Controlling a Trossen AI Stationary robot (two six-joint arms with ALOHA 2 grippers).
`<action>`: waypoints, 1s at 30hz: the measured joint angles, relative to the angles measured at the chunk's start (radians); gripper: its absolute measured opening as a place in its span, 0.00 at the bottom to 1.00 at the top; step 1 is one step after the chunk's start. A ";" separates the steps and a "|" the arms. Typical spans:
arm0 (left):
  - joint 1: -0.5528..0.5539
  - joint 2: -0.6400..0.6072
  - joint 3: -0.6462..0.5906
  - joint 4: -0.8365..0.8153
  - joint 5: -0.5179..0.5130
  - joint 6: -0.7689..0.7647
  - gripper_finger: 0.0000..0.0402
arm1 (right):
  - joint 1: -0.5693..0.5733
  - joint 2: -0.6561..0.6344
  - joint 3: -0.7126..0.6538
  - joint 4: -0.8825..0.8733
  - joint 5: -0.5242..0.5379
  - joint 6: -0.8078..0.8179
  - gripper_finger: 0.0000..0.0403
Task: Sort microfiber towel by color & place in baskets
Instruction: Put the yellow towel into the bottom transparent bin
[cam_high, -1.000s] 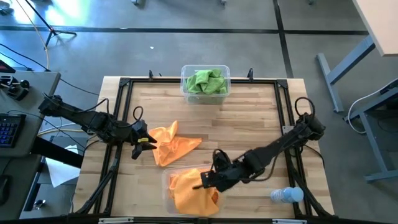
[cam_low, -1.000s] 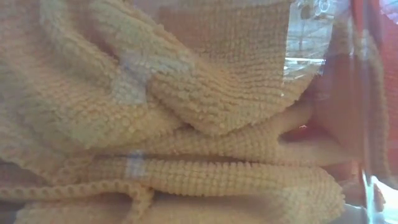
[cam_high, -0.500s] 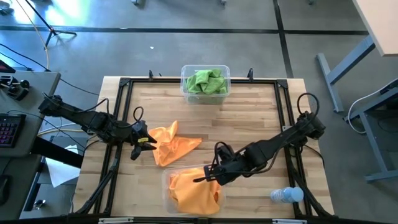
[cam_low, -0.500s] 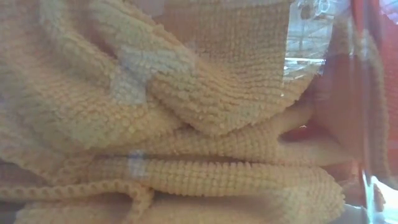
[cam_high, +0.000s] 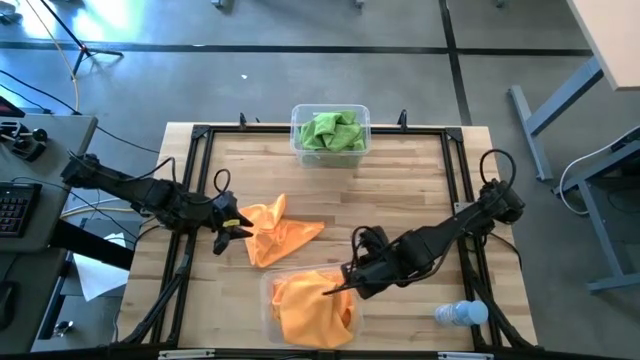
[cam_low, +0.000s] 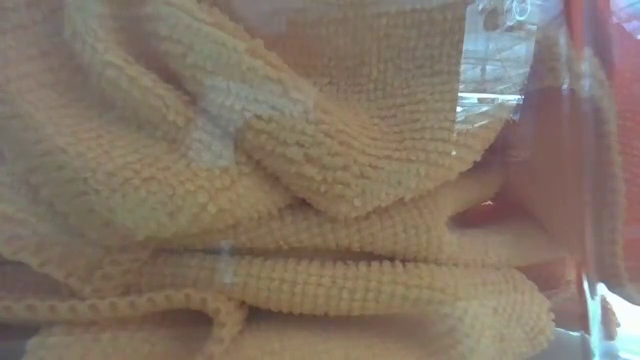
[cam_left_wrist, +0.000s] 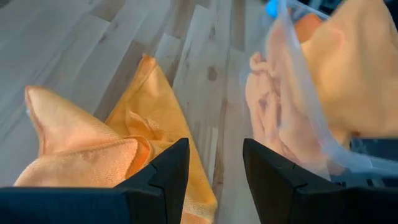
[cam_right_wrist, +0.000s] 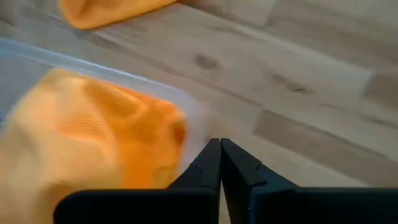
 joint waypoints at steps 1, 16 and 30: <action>0.009 0.004 0.000 0.000 0.000 -0.013 0.35 | 0.004 -0.006 -0.002 -0.025 0.009 -0.002 0.01; 0.168 0.258 0.001 0.105 0.016 -0.055 0.35 | 0.072 -0.256 -0.101 -0.281 0.248 -0.209 0.00; 0.283 0.596 0.016 0.102 0.122 -0.259 0.35 | 0.059 -0.904 -0.913 0.295 0.241 -0.436 0.00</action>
